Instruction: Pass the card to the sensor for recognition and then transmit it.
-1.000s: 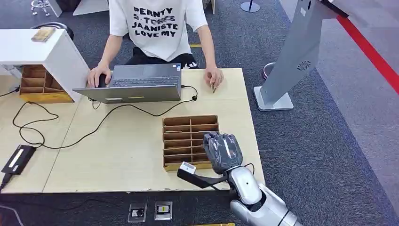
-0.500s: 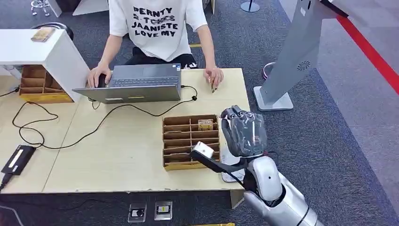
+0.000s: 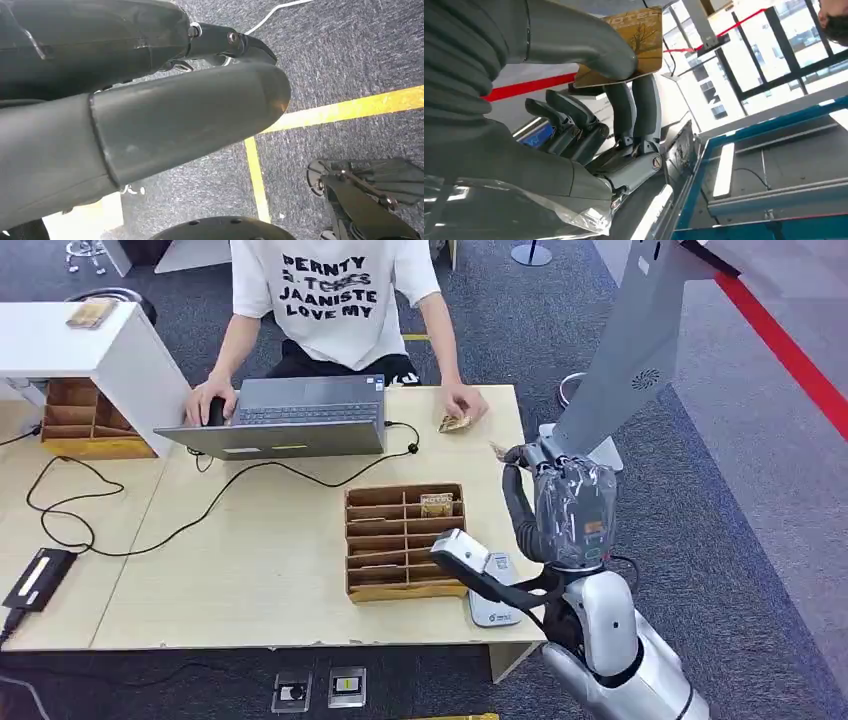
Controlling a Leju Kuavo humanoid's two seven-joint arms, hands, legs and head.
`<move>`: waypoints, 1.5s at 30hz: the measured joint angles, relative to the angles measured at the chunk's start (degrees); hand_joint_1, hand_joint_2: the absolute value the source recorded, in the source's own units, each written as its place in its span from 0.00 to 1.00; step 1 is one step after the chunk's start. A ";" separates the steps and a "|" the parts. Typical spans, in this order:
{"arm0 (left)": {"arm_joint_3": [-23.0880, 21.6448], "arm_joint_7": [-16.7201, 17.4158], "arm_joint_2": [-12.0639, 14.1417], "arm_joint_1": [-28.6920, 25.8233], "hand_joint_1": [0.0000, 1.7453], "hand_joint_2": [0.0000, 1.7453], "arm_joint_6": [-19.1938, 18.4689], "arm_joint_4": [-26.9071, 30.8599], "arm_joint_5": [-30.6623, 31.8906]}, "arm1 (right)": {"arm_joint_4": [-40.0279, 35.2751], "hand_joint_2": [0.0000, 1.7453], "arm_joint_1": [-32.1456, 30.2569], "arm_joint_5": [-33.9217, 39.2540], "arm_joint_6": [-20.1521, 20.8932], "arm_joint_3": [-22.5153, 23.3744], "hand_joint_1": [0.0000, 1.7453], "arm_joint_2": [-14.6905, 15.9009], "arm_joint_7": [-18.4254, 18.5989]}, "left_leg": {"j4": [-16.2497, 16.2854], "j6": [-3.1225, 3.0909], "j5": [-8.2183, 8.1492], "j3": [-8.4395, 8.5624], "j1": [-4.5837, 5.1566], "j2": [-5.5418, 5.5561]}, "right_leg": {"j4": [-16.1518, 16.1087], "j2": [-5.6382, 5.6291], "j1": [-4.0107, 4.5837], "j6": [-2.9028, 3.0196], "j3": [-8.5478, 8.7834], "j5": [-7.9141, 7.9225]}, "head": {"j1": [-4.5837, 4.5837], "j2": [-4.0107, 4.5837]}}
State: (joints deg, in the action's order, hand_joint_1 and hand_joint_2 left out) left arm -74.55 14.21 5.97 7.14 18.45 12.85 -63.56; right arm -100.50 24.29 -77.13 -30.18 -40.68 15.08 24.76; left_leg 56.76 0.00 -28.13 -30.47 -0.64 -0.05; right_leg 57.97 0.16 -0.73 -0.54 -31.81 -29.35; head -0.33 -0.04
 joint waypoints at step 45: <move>-0.35 -0.19 0.09 1.03 0.00 0.00 -1.81 0.00 3.54 | 30.52 1.00 30.83 14.23 8.76 -9.16 1.00 -13.75 -11.63 | 0.00 0.00 0.02 -0.07 0.00 0.09 | 0.02 0.10 0.00 0.00 0.03 0.00 | -0.02 0.02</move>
State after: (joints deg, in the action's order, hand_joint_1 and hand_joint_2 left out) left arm -74.90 14.01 6.05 8.17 16.63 12.85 -60.02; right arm -69.98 55.11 -62.90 -21.42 -49.84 1.33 13.14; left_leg 56.76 0.00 -28.11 -30.54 -0.64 0.04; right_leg 57.99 0.26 -0.72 -0.54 -31.78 -29.34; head -0.35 -0.02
